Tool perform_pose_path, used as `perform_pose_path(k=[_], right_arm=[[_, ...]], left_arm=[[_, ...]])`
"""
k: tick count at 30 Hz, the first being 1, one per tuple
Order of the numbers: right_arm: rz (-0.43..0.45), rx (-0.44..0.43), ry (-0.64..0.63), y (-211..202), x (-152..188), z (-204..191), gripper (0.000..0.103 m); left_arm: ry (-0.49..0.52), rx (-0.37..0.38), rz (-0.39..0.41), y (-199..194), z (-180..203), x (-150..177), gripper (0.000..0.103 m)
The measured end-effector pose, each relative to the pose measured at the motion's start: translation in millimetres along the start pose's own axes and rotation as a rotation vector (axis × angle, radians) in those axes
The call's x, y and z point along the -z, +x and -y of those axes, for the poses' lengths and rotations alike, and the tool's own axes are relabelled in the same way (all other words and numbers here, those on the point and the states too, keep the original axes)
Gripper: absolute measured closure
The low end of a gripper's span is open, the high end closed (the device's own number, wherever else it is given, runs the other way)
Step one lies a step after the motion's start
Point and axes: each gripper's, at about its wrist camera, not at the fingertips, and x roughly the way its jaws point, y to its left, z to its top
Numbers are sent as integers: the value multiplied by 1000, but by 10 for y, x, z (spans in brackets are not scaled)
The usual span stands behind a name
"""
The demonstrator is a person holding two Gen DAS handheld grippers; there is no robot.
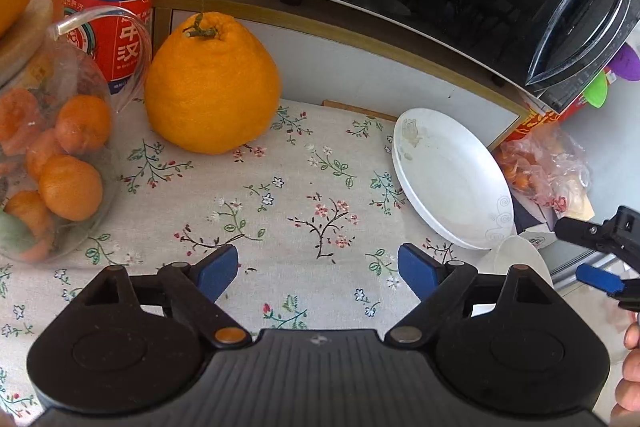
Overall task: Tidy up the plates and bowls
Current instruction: 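Move both grippers to the white rose-print plate beside the microwave, then grasp the white plate rim with both grippers and lift it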
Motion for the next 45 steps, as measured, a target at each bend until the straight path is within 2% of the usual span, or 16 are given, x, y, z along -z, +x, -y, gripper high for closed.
perform_pose_path(k=[4, 9, 11, 14, 18, 20, 22, 24, 26, 28, 29, 32, 35, 45], right_arm=[[-38, -29, 85, 159, -69, 245, 14], [-33, -125, 228, 358, -264, 375, 17], [-41, -162, 239, 443, -300, 362, 27], [-62, -165, 242, 572, -319, 351, 40], [-114, -153, 273, 780, -304, 399, 52], [-132, -151, 283, 863, -282, 406, 62], [-142, -155, 276, 923, -262, 393, 69], [-140, -165, 267, 953, -253, 367, 73], [-142, -182, 253, 973, -246, 323, 78], [-134, -152, 223, 1002, -229, 278, 84], [-124, -141, 204, 1003, -218, 261, 88], [-111, -149, 217, 971, -228, 282, 90], [-85, -175, 219, 902, -270, 303, 91], [-107, -247, 279, 789, -290, 296, 91]], left_arm=[[-31, 30, 10, 70, 93, -68, 22], [-59, 92, 39, 161, 314, -232, 22], [-40, 75, 18, 293, 415, -279, 22], [-25, 11, -13, 531, 515, -332, 27], [-54, 15, -22, 695, 505, -336, 31], [-53, 10, -31, 768, 536, -329, 36], [-51, 3, -37, 829, 572, -317, 45], [-41, -3, -20, 861, 613, -312, 48], [-26, -5, -12, 882, 647, -304, 60], [-4, -19, -13, 910, 683, -287, 88], [2, -18, -16, 910, 701, -282, 90], [33, -49, 0, 887, 767, -272, 91], [19, -45, 10, 849, 763, -301, 91], [30, -57, 3, 617, 738, -384, 92]])
